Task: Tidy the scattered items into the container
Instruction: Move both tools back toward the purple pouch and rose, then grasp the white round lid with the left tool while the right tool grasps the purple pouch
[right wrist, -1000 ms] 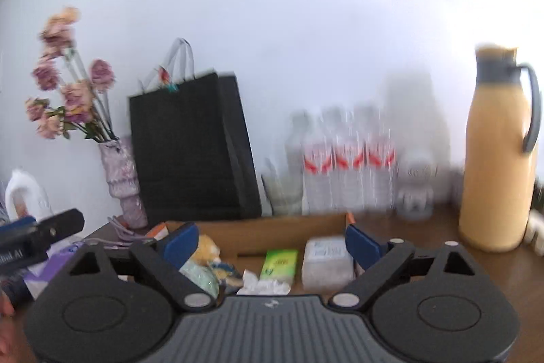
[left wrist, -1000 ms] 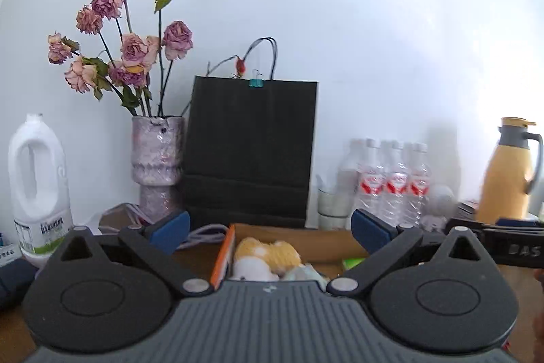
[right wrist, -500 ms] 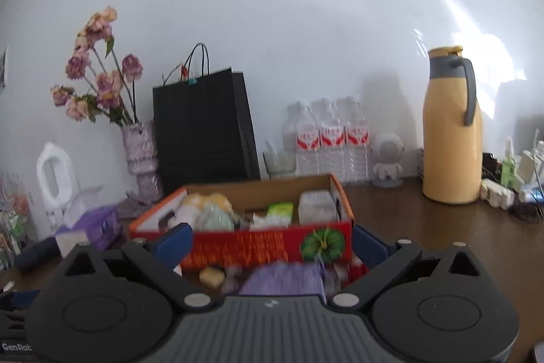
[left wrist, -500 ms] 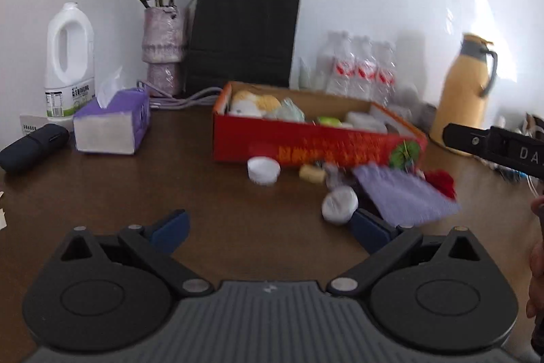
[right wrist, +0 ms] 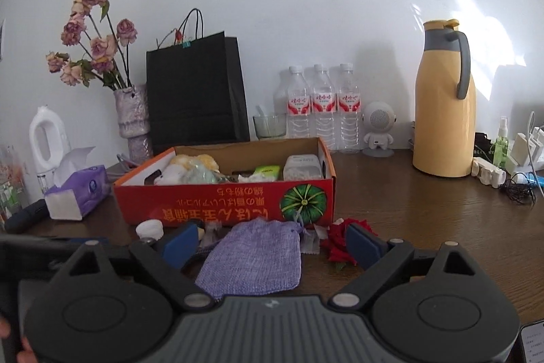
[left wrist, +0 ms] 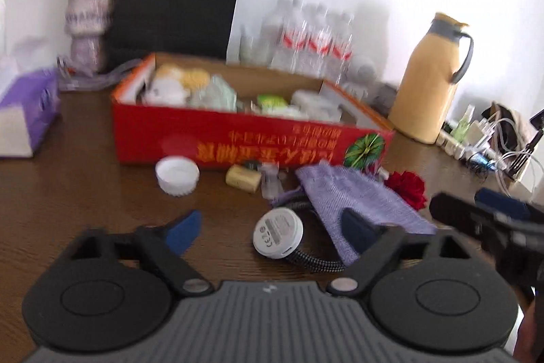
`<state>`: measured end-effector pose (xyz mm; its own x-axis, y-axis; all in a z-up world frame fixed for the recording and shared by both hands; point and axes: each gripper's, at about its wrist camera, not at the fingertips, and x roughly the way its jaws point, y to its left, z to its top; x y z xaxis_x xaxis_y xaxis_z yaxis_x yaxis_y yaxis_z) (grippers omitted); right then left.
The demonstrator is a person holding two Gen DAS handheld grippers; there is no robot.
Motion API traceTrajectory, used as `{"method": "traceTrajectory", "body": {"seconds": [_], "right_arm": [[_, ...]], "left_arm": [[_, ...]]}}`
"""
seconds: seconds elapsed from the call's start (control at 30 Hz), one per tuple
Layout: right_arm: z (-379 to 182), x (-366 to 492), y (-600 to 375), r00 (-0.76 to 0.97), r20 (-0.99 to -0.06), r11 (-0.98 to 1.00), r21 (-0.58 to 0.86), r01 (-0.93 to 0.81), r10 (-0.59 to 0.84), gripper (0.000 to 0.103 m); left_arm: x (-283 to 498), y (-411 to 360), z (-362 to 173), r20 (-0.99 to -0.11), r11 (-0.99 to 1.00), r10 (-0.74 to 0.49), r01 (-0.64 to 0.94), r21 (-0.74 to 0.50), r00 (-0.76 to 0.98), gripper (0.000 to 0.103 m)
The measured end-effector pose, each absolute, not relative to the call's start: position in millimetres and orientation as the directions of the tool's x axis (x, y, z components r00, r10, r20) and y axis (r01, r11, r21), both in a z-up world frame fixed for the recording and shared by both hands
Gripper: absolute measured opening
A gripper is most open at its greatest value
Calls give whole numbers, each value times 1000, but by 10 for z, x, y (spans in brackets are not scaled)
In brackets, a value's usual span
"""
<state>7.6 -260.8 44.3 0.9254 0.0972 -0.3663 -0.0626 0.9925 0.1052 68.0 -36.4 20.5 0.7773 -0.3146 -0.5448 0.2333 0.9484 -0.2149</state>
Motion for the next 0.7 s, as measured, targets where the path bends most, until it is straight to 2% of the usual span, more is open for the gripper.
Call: {"method": "traceTrajectory", "body": {"seconds": [0.07,0.13,0.17,0.23,0.3,0.33,0.37,0.4,0.43,0.53,0.6,0.7], "right_arm": [[339,160,-2624,904,-413,990,126,-65,112,92],[242,271,-2651,880,-459,988,138,-63,120,83],[207,333,-2670,869,-482,989,138,-45,107,80],[171,460,-2730,848,-519,984,175,-18,108,76],[143,561,-2782,829,-542,974,228,-8,133,63],[127,600,-2796,820,-554,970,242,-4,141,49],[114,623,-2801,816,-559,968,250,-4,148,30],[113,623,-2800,819,-551,966,259,-10,157,19],[130,610,-2782,826,-541,967,254,-14,154,3],[255,526,-2689,861,-487,976,210,-47,146,3],[381,448,-2608,885,-438,980,177,-85,156,3],[599,327,-2488,904,-380,979,132,-157,196,2]], "left_arm": [[793,-351,140,-592,934,-352,236,-267,725,74],[841,-303,92,-596,923,-375,223,-315,710,60],[860,-297,75,-600,921,-378,218,-323,706,56],[893,-307,45,-602,911,-401,234,-339,691,38],[890,-324,26,-594,909,-407,246,-336,694,37],[881,-329,18,-590,907,-412,251,-338,695,37],[874,-327,17,-584,902,-422,254,-349,693,36],[880,-329,14,-580,899,-426,253,-356,694,36],[878,-326,10,-576,899,-425,251,-358,698,36],[861,-309,20,-570,903,-412,233,-362,711,33],[831,-253,42,-546,899,-411,225,-376,730,20],[815,-143,50,-539,898,-395,188,-398,744,12]]}}
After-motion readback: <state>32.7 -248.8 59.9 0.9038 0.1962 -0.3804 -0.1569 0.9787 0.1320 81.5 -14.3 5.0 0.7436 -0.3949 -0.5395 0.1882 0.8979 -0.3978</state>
